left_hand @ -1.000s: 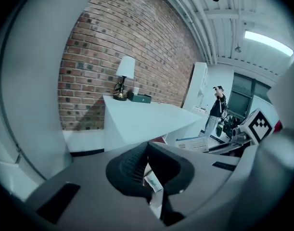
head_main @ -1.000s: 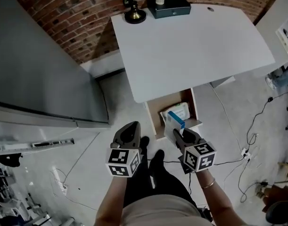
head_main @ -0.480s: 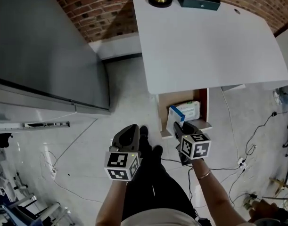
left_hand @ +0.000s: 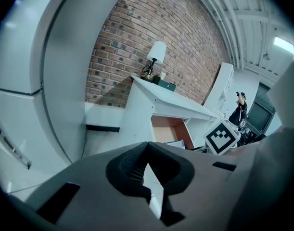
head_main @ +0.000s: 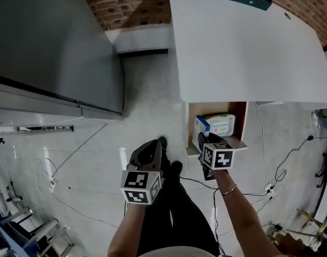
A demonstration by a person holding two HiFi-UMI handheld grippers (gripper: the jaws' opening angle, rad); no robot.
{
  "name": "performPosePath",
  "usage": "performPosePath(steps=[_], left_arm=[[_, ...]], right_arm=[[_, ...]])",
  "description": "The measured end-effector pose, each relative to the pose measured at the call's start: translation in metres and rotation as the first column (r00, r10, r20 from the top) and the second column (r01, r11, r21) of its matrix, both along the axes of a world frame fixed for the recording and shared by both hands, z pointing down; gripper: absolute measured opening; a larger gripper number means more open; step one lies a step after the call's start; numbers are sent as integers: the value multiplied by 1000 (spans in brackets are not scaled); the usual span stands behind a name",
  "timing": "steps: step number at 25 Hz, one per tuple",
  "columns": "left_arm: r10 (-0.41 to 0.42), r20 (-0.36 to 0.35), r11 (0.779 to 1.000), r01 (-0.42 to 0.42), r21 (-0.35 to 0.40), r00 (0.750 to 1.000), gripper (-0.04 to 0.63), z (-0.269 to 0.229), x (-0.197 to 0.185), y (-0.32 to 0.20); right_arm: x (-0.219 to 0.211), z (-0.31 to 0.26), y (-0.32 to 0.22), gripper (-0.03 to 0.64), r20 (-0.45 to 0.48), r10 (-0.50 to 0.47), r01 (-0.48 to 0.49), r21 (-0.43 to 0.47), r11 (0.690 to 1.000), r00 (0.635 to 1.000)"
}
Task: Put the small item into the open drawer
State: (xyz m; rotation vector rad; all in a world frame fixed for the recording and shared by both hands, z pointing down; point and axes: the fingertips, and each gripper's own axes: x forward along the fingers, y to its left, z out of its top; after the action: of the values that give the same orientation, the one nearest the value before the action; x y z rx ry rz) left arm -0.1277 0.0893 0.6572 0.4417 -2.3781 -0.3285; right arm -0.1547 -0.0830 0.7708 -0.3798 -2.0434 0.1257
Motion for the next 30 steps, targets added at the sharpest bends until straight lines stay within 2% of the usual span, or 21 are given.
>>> performPosePath(steps=[8, 16, 30], left_arm=[[-27, -29, 999, 28, 23, 999, 21, 21, -1, 14], [-19, -35, 1000, 20, 21, 999, 21, 31, -9, 19], [-13, -63, 1000, 14, 11, 998, 21, 43, -11, 21]], right_arm=[[-19, 42, 7, 84, -76, 18, -12, 84, 996, 997], [-28, 73, 13, 84, -116, 18, 3, 179, 984, 993], [-34, 93, 25, 86, -139, 0, 30, 219, 975, 990]])
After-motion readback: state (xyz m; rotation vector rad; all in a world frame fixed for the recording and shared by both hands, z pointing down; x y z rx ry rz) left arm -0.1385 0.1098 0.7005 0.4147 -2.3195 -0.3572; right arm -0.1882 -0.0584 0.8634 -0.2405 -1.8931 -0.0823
